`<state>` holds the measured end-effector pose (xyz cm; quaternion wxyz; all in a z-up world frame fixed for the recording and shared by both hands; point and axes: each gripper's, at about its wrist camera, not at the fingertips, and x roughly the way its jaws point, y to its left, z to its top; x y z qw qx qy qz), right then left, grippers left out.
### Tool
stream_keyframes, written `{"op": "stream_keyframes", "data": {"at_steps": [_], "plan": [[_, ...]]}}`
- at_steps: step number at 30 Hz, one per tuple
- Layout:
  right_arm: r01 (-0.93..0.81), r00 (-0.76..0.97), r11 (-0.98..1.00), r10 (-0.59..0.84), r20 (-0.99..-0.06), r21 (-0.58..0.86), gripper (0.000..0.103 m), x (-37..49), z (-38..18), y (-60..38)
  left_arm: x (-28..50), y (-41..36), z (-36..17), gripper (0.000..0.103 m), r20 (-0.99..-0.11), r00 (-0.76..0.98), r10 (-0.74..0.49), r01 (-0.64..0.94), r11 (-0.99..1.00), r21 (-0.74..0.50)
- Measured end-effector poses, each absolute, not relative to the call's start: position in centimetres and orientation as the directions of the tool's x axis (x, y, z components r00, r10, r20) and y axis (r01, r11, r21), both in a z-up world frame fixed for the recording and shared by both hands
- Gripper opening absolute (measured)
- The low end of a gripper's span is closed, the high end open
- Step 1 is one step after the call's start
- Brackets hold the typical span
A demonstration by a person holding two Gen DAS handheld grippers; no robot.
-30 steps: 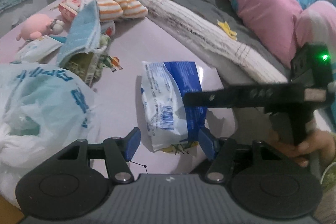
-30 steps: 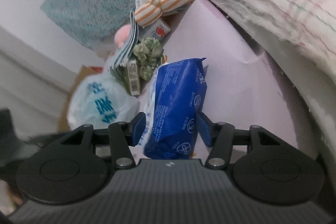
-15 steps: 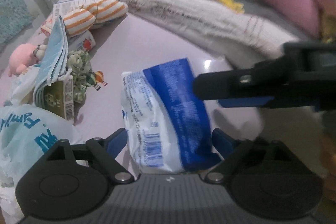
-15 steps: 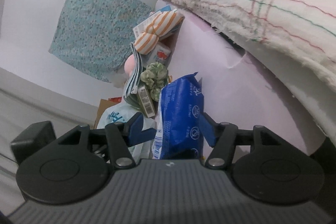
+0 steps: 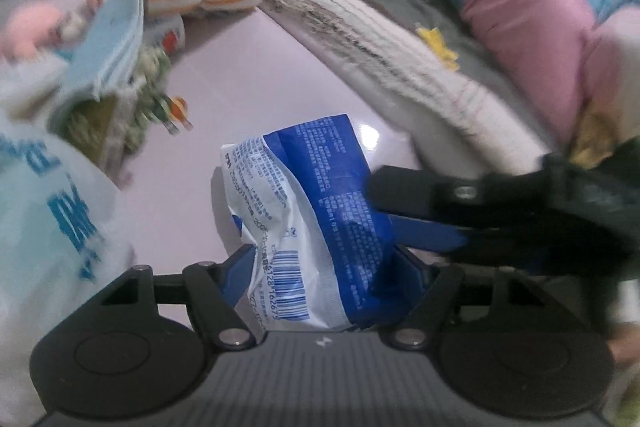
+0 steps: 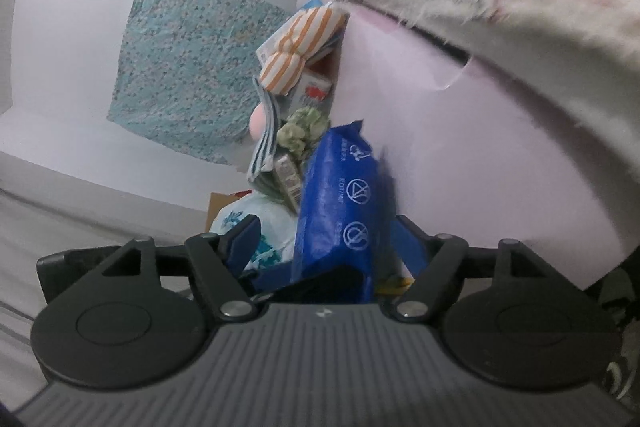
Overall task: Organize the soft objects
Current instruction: 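Close the right tool on the blue-and-white wrapped pack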
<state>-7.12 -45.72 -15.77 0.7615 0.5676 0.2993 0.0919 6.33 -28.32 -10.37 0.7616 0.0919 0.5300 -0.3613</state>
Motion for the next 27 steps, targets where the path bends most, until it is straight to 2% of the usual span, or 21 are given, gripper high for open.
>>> {"op": "stream_keyframes", "data": {"at_steps": [2,3,4,7,8,12,14,15,18,19,20,21,25,27], "plan": [[0.190,0.800,0.310,0.500,-0.330,0.932,0.074,-6.6,-15.9,-45.4,6.4,-27.7,-10.2,0.073,-0.862,0.130,-0.491,0.632,0.711,-0.310],[0.189,0.801,0.305,0.502,-0.326,0.933,0.073,-6.5,-15.9,-45.3,6.2,-27.6,-10.1,0.073,-0.860,0.141,-0.490,0.630,0.715,-0.304],[0.187,0.799,0.302,0.506,-0.323,0.935,0.070,-6.3,-15.8,-45.1,6.0,-27.5,-10.0,0.073,-0.859,0.154,-0.489,0.637,0.714,-0.292],[0.203,0.792,0.313,0.505,-0.343,0.928,0.053,-6.2,-15.7,-44.9,5.7,-27.2,-9.5,0.073,-0.855,0.185,-0.485,0.645,0.717,-0.266],[0.209,0.788,0.309,0.509,-0.347,0.928,0.052,-6.1,-15.8,-44.9,5.8,-27.0,-9.4,0.073,-0.852,0.191,-0.487,0.646,0.716,-0.264],[0.221,0.773,0.298,0.527,-0.353,0.929,0.057,-5.9,-15.9,-44.7,5.8,-26.3,-8.7,0.072,-0.835,0.208,-0.509,0.644,0.714,-0.276],[0.216,0.769,0.301,0.534,-0.352,0.929,0.069,-6.0,-15.7,-44.4,5.7,-26.1,-8.4,0.071,-0.828,0.211,-0.520,0.650,0.707,-0.279],[0.215,0.767,0.304,0.536,-0.353,0.928,0.071,-5.9,-15.7,-44.2,5.6,-26.1,-8.4,0.071,-0.826,0.210,-0.522,0.655,0.702,-0.278],[0.218,0.769,0.313,0.528,-0.360,0.924,0.072,-5.8,-15.6,-43.9,5.2,-26.2,-8.3,0.070,-0.823,0.214,-0.526,0.664,0.696,-0.272],[0.221,0.771,0.315,0.523,-0.363,0.923,0.066,-5.8,-15.6,-43.9,5.1,-26.1,-8.2,0.070,-0.821,0.218,-0.527,0.666,0.696,-0.270],[0.228,0.771,0.321,0.516,-0.372,0.919,0.055,-5.9,-15.6,-43.8,5.1,-26.0,-8.2,0.070,-0.819,0.222,-0.530,0.666,0.696,-0.270],[0.237,0.770,0.330,0.509,-0.384,0.914,0.050,-5.9,-15.7,-44.0,5.0,-25.9,-8.0,0.070,-0.815,0.226,-0.533,0.666,0.696,-0.270],[0.246,0.779,0.315,0.498,-0.380,0.917,0.038,-6.3,-16.0,-44.2,5.1,-25.4,-7.9,0.069,-0.808,0.219,-0.547,0.656,0.695,-0.293],[0.248,0.779,0.339,0.487,-0.395,0.907,0.036,-6.3,-15.8,-44.0,5.1,-25.5,-8.1,0.069,-0.810,0.219,-0.544,0.654,0.698,-0.293]]}}
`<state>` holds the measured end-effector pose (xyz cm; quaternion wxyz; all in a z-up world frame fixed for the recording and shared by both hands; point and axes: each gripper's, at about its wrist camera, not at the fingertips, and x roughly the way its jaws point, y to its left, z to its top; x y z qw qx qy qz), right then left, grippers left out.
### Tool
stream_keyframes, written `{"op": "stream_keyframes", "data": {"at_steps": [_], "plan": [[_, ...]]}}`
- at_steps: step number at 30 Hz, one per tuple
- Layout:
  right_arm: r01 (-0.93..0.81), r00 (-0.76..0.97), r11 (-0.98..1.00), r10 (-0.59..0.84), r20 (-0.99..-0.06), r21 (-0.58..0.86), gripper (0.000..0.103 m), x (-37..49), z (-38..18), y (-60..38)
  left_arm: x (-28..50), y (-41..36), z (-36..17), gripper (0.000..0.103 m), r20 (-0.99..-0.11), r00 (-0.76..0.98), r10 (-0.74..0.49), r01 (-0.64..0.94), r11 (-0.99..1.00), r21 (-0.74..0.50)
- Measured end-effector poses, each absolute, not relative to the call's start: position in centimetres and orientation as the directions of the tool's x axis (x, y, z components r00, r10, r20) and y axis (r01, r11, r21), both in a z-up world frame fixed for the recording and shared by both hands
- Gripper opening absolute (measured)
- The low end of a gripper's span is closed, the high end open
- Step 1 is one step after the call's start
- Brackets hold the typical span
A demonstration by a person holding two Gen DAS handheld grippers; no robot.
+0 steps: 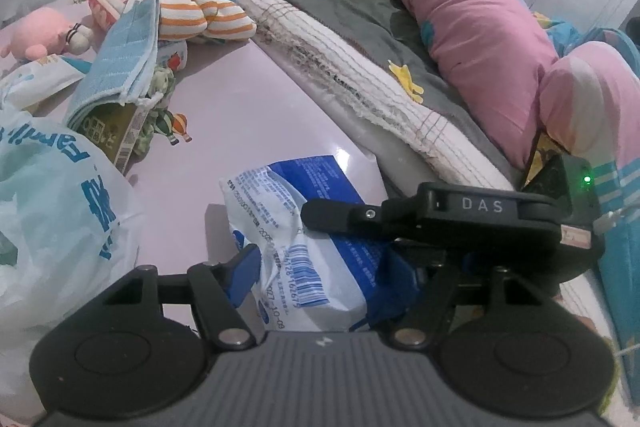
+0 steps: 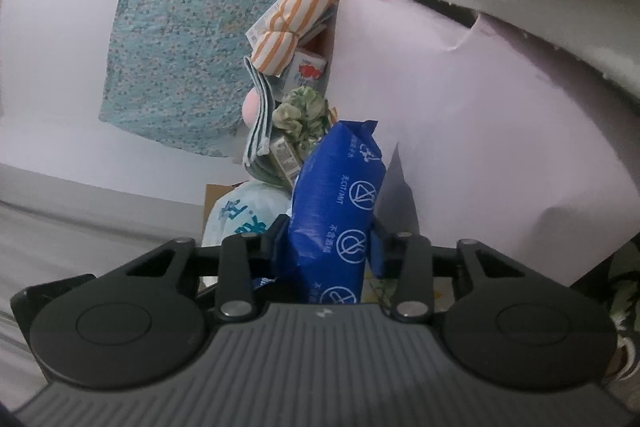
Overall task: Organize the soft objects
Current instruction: 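Close the right tool on the blue-and-white wrapped pack, then lift the pack with the right tool and carry it toward the cardboard box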
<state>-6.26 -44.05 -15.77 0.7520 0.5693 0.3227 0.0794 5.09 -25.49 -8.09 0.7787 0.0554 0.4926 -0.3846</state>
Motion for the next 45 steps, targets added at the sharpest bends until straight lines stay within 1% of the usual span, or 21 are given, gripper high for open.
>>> {"op": "stream_keyframes", "data": {"at_steps": [3,6,10,13,15,17,20,24,28,29,31,34,36,37,41,45], "plan": [[0.258,0.776,0.383,0.465,-0.427,0.887,0.034,-6.1,-15.3,-43.9,5.2,-25.6,-8.4,0.070,-0.808,0.219,-0.547,0.652,0.698,-0.296],[0.273,0.766,0.460,0.428,-0.480,0.845,0.033,-5.9,-14.5,-43.8,5.2,-25.7,-8.4,0.068,-0.807,0.220,-0.548,0.656,0.696,-0.293],[0.272,0.757,0.543,0.388,-0.525,0.794,0.032,-5.6,-13.4,-44.0,4.8,-25.6,-7.9,0.071,-0.805,0.251,-0.537,0.669,0.698,-0.256],[0.269,0.748,0.604,0.359,-0.558,0.750,0.032,-4.8,-12.4,-44.4,4.9,-24.9,-7.5,0.072,-0.806,0.264,-0.530,0.658,0.710,-0.252],[0.264,0.737,0.668,0.326,-0.592,0.696,0.032,-4.1,-11.3,-44.5,4.9,-24.3,-7.2,0.072,-0.809,0.277,-0.519,0.651,0.720,-0.239],[0.252,0.716,0.746,0.286,-0.637,0.617,0.032,-3.2,-9.8,-44.5,4.7,-23.7,-6.7,0.072,-0.813,0.294,-0.503,0.649,0.729,-0.217],[0.220,0.679,0.859,0.205,-0.705,0.461,0.032,-1.3,-7.4,-44.1,4.4,-22.3,-6.1,0.072,-0.813,0.320,-0.487,0.642,0.743,-0.192],[0.149,0.626,0.961,0.091,-0.774,0.234,0.032,2.0,-5.1,-42.6,4.0,-20.3,-5.5,0.072,-0.809,0.340,-0.479,0.620,0.762,-0.190],[0.021,0.553,0.999,-0.036,-0.833,-0.028,0.033,5.6,-5.1,-38.6,3.4,-17.9,-5.4,0.072,-0.812,0.360,-0.460,0.593,0.784,-0.181],[-0.015,0.537,0.997,-0.053,-0.842,-0.073,0.034,6.3,-5.3,-37.5,3.3,-17.3,-5.4,0.072,-0.812,0.364,-0.456,0.586,0.790,-0.181],[-0.081,0.519,0.990,-0.058,-0.853,-0.117,0.035,7.2,-5.8,-35.7,3.1,-16.1,-5.5,0.072,-0.814,0.372,-0.445,0.567,0.804,-0.181],[-0.147,0.499,0.980,-0.041,-0.865,-0.131,0.036,8.0,-5.9,-33.3,3.1,-14.3,-5.5,0.072,-0.814,0.385,-0.435,0.542,0.820,-0.182],[-0.174,0.493,0.978,-0.017,-0.870,-0.118,0.039,8.3,-6.0,-32.4,3.0,-13.3,-5.5,0.072,-0.811,0.394,-0.433,0.531,0.827,-0.184],[-0.181,0.493,0.977,-0.005,-0.870,-0.108,0.042,8.4,-6.0,-32.0,3.0,-12.9,-5.5,0.072,-0.809,0.397,-0.432,0.526,0.830,-0.185],[-0.182,0.492,0.983,0.085,-0.867,-0.006,0.049,8.4,-5.7,-31.1,3.0,-11.6,-5.6,0.072,-0.805,0.402,-0.435,0.510,0.837,-0.198],[-0.135,0.492,0.977,0.212,-0.844,0.166,0.053,8.1,-5.2,-32.0,2.8,-11.0,-5.7,0.072,-0.799,0.405,-0.444,0.505,0.837,-0.209]]}}
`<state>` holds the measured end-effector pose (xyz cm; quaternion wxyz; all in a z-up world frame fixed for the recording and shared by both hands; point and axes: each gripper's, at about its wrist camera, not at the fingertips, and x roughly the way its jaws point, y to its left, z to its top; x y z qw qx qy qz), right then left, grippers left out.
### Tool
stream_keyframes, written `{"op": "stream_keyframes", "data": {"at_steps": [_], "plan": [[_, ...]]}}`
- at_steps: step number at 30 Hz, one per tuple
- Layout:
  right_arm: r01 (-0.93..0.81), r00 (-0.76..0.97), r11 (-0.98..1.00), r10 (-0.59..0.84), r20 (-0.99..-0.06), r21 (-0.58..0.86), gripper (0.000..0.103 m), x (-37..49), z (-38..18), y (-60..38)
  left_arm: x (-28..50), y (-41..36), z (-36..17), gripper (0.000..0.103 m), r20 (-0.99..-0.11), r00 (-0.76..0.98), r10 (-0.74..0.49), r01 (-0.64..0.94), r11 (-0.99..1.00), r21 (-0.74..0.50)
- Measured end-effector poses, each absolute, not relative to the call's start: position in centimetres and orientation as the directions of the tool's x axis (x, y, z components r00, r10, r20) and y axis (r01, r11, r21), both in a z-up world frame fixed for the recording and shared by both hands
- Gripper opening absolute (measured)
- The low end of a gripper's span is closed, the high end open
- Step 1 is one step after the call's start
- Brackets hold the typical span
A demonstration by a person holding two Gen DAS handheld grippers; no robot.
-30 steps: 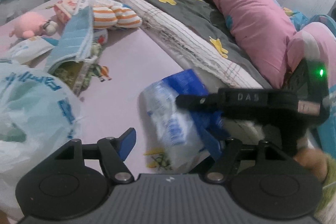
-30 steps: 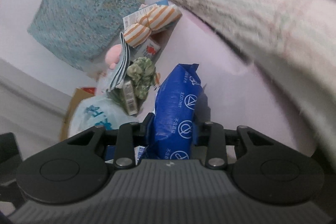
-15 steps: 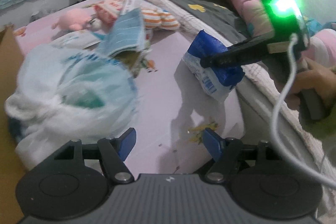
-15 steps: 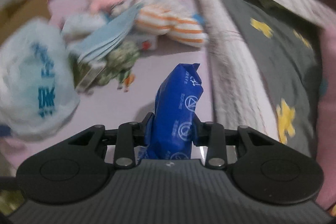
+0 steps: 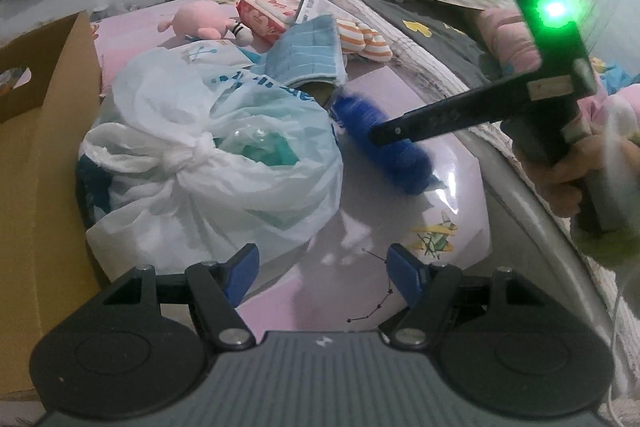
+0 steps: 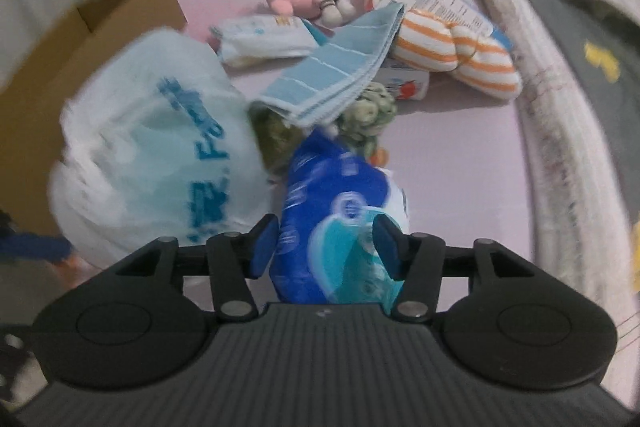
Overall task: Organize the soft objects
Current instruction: 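Lift the pack with the right tool and carry it toward the cardboard box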
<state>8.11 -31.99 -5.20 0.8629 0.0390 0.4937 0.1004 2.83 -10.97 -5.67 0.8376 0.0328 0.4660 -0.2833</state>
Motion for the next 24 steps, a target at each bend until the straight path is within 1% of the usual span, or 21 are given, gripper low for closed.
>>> {"op": "stream_keyframes", "data": {"at_steps": [3,6,9,13,14,15,16,17,19,21,24], "plan": [[-0.075,0.537,0.943,0.311,-0.784,0.323,0.055,7.1,-4.6,-34.0,2.8,-10.7,-5.7,0.072,-0.794,0.407,-0.452,0.507,0.835,-0.216],[-0.001,0.582,0.907,0.342,-0.737,0.420,0.061,5.9,-4.7,-36.6,2.9,-10.9,-5.8,0.072,-0.793,0.402,-0.457,0.513,0.830,-0.219],[0.060,0.569,0.882,0.355,-0.742,0.468,0.062,5.9,-6.4,-38.3,2.8,-11.4,-5.8,0.072,-0.794,0.395,-0.463,0.525,0.823,-0.218],[0.070,0.516,0.864,0.396,-0.760,0.498,0.062,6.7,-9.5,-38.2,2.7,-12.6,-5.9,0.072,-0.795,0.397,-0.458,0.542,0.816,-0.200],[0.062,0.503,0.866,0.402,-0.765,0.496,0.058,6.8,-10.2,-37.9,2.7,-12.8,-6.0,0.072,-0.796,0.399,-0.454,0.545,0.816,-0.193],[0.050,0.495,0.865,0.412,-0.765,0.499,0.056,7.0,-10.8,-37.6,2.6,-13.1,-6.1,0.072,-0.798,0.401,-0.449,0.547,0.816,-0.185],[0.033,0.498,0.856,0.433,-0.751,0.516,0.048,6.9,-11.0,-37.5,2.6,-13.4,-6.2,0.072,-0.802,0.403,-0.441,0.549,0.818,-0.174],[0.021,0.502,0.853,0.442,-0.744,0.521,0.045,6.7,-11.1,-37.4,2.6,-13.6,-6.2,0.072,-0.805,0.404,-0.435,0.550,0.818,-0.167],[0.003,0.504,0.862,0.436,-0.745,0.507,0.042,6.1,-10.8,-37.1,2.5,-14.0,-6.4,0.072,-0.810,0.401,-0.429,0.553,0.818,-0.159],[-0.002,0.504,0.863,0.436,-0.745,0.504,0.041,5.3,-10.9,-37.2,2.7,-14.5,-6.7,0.072,-0.815,0.391,-0.427,0.556,0.816,-0.160],[0.034,0.511,0.838,0.453,-0.730,0.544,0.041,3.5,-11.3,-38.3,2.7,-15.4,-7.1,0.072,-0.826,0.364,-0.430,0.567,0.806,-0.170]]}}
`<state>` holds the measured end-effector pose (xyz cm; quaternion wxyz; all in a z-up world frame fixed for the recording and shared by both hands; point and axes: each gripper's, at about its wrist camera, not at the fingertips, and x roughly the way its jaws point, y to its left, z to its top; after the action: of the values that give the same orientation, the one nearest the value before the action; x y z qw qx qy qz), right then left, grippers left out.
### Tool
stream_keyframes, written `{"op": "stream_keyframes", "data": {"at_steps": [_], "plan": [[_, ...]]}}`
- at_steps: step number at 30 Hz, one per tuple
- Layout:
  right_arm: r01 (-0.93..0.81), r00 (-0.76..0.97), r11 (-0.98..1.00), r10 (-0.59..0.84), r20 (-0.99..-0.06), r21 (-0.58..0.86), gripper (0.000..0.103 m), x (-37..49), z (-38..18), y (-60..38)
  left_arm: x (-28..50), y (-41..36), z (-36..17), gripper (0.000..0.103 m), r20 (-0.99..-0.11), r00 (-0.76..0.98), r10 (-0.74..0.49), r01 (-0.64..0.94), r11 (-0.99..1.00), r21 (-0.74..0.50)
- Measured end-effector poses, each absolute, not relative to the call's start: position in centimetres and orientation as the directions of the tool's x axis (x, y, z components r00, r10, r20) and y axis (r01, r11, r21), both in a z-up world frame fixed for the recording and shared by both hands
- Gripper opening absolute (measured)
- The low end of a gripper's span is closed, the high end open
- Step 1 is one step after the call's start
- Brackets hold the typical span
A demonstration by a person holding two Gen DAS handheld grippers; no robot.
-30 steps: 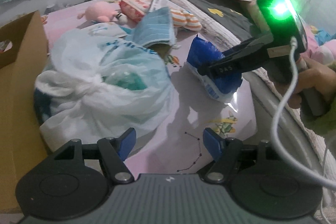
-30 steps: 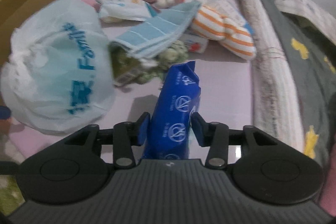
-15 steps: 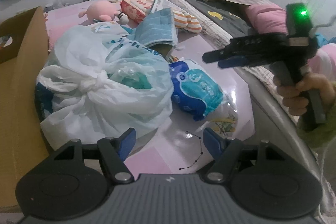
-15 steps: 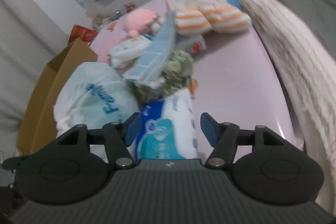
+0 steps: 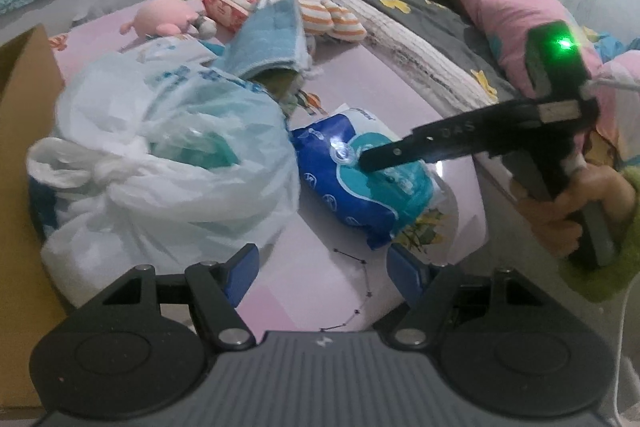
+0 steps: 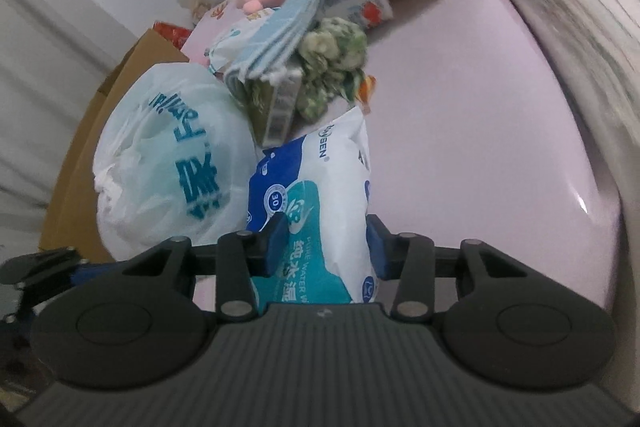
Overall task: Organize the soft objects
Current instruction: 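Lift the pack with the right tool and carry it toward the cardboard box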
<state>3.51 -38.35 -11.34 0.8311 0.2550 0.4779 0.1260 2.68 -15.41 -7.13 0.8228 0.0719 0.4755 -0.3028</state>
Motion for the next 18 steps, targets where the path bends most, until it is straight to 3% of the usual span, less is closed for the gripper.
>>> {"op": "stream_keyframes", "data": {"at_steps": [9,18], "plan": [[0.150,0.571,0.698,0.517,-0.638,0.700,0.041,-1.6,-13.4,-40.7,3.6,-20.5,-9.9,0.075,-0.865,0.229,-0.446,0.612,0.757,-0.229],[0.162,0.576,0.651,0.548,-0.607,0.742,0.042,-1.7,-13.9,-41.2,5.2,-23.5,-11.4,0.080,-0.880,0.208,-0.426,0.614,0.757,-0.221]]}}
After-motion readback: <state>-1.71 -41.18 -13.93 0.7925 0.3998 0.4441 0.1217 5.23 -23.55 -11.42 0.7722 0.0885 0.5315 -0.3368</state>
